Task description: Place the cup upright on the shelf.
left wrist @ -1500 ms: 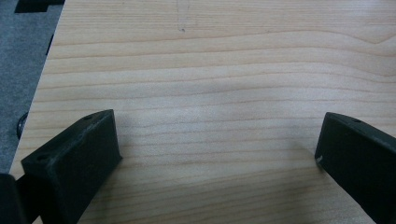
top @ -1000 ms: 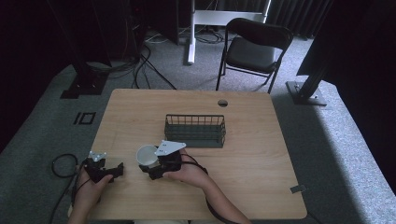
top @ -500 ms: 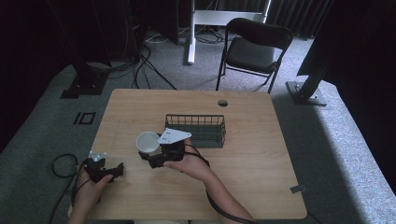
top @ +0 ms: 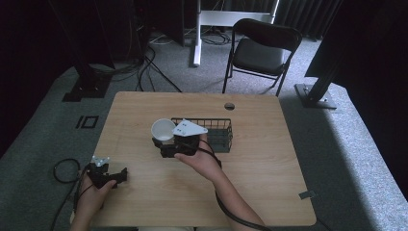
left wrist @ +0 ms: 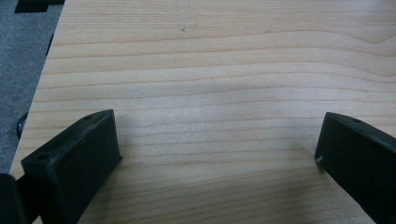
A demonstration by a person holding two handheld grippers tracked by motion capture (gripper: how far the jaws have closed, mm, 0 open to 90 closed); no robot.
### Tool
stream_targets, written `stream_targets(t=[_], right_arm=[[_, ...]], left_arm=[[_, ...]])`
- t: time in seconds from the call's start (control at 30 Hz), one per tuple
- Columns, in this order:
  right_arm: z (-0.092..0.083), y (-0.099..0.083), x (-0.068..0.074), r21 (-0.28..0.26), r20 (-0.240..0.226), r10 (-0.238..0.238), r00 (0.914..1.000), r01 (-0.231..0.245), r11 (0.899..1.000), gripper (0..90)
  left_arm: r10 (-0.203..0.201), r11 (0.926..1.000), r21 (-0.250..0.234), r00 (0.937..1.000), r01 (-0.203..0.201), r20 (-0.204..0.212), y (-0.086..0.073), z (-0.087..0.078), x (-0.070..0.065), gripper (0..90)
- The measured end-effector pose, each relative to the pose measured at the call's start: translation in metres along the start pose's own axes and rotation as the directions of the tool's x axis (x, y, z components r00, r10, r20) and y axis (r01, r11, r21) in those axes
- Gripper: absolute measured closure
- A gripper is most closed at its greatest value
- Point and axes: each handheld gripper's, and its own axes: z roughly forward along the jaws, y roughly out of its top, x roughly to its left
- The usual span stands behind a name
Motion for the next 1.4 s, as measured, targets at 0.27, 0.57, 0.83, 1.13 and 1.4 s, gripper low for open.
stream_targets(t=[0.27,0.57,0.83,1.13,1.4], right_arm=[[-0.010,0.005,-0.019,-0.020,0.104,0.017,0.9945,-0.015,1.000,20.0],[-0.017,0.002,-0.041,-0.028,0.270,0.061,0.9608,-0.055,0.998,20.1],[-0.022,-0.010,-0.060,-0.015,0.420,0.090,0.9029,-0.093,0.996,20.1],[-0.022,-0.030,-0.079,0.015,0.521,0.119,0.8453,-0.148,0.989,20.1],[-0.019,-0.049,-0.091,0.028,0.573,0.141,0.8075,-0.191,0.981,20.1]], left_arm=[[0.000,1.0000,0.001,1.0000,0.000,0.000,0.000,0.000,0.000,0.1],[0.000,1.0000,0.002,1.0000,0.000,0.000,0.000,0.000,0.000,0.1],[0.000,1.0000,0.000,1.0000,0.000,0.000,0.000,0.000,0.000,0.1],[0.000,1.0000,0.000,1.0000,0.000,0.000,0.000,0.000,0.000,0.1],[0.000,1.0000,-0.001,1.0000,0.000,-0.001,0.000,0.000,0.000,0.1]])
